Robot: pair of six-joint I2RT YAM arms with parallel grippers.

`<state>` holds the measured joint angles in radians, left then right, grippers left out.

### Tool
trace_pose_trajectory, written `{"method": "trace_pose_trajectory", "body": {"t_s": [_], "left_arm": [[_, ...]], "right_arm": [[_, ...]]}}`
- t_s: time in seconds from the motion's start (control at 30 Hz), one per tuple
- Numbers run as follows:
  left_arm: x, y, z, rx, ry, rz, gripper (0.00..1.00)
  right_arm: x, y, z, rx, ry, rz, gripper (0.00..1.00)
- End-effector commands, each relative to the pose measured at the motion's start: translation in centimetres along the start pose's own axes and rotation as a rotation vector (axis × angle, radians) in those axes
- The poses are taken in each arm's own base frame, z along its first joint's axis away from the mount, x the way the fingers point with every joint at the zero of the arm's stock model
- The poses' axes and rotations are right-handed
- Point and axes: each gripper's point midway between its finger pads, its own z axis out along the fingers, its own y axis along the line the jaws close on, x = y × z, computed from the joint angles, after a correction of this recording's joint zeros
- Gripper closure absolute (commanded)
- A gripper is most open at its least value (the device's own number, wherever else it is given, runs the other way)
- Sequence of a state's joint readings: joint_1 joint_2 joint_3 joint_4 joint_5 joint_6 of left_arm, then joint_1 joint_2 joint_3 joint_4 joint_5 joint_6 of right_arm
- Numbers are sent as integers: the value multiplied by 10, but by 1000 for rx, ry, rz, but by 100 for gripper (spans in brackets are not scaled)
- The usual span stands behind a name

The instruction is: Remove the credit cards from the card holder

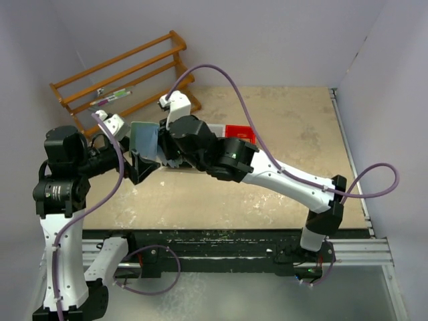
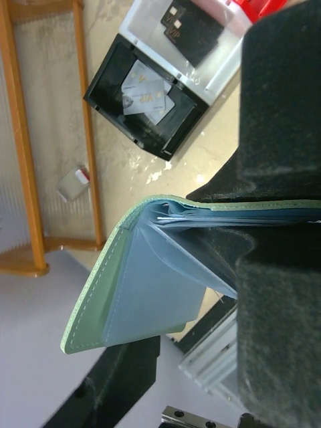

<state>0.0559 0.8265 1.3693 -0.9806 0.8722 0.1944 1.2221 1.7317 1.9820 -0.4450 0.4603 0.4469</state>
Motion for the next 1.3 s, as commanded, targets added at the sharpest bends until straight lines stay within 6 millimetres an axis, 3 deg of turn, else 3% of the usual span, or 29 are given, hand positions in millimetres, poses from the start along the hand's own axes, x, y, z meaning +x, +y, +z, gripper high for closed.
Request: {"method": "trace_pose_trajectory", "body": {"t_s": [0.0, 0.2, 0.4, 0.67, 0.97, 1.13, 1.27], "left_arm": [[-8, 1, 11, 43, -54, -57, 0], [4, 9, 16, 21, -33, -85, 3], [6, 30, 8, -137, -23, -39, 23], [4, 24, -5, -165, 4, -2, 39], [10, 24, -3, -148, 40, -40, 68], [6, 8, 2, -37, 52, -114, 63], [-1, -13, 6, 102, 52, -183, 44]], "right_arm": [[-30, 3, -16, 67, -86, -22, 100], [-24, 16, -10, 59, -72, -44, 100], [-22, 10, -14, 75, -65, -74, 100], [-15, 5, -26, 47, -53, -87, 100], [-18, 12, -42, -59, -86, -48, 100], [-24, 20, -54, -152, -114, -35, 100], [-21, 21, -57, -175, -103, -52, 100]]}}
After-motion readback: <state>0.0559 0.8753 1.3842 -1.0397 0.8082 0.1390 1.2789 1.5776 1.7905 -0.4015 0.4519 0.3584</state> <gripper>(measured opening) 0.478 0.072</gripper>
